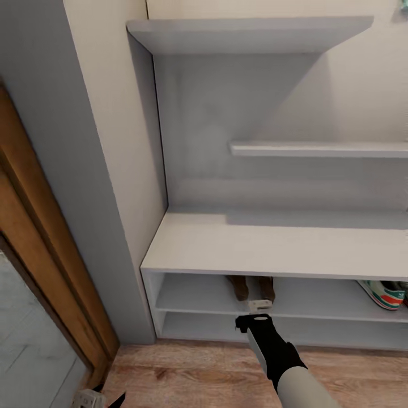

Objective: Pick up the two gym shoes and the two sandals from the corridor floor and place them onto the hallstand (shoe rack) in the corridor, making sure they are on the rack and not on the floor. Arrange them so the two gym shoes are next to each other and the two sandals are next to each other.

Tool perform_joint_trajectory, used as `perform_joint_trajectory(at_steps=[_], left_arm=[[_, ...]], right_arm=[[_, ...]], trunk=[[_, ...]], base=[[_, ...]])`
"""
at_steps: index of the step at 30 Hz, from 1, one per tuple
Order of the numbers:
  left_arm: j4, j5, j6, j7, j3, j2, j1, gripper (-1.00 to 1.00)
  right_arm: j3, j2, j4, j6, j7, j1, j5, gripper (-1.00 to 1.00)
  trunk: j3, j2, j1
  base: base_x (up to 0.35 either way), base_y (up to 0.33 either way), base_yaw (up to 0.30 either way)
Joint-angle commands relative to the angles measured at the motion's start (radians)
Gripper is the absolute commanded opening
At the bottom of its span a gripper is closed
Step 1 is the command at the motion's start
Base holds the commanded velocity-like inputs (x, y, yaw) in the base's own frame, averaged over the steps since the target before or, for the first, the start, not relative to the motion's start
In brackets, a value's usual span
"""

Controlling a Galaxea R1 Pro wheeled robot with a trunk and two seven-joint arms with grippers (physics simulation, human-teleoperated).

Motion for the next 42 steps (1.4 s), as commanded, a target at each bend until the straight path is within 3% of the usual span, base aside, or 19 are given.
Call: perform_joint_trajectory(at_steps=[1, 27, 42], left_arm=[[0.001, -0.002, -0.003, -0.006, 0.004, 0.0, -0.001, 1.0], [0.0, -0.003, -0.003, -0.004, 0.004, 0.0, -0.001, 1.0], [0.0, -0.001, -0.003, -0.003, 0.008, 0.0, 0.0, 1.0]], right_arm=[[-0.005, 0.001, -0.002, 0.006, 0.003, 0.0, 0.01, 1.0], [-0.004, 0.001, -0.003, 0.004, 0.003, 0.0, 0.009, 1.0], [-0.006, 0.001, 0.022, -0.023, 0.004, 0.002, 0.011, 1.0]], trunk=[[-0.001, 0.0, -0.001], [-0.001, 0.0, -0.001], [-0.001, 0.0, -0.001]], base=[[-0.336, 0.0, 0.0], [-0.298, -0.141, 0.0], [-0.143, -0.202, 0.0]])
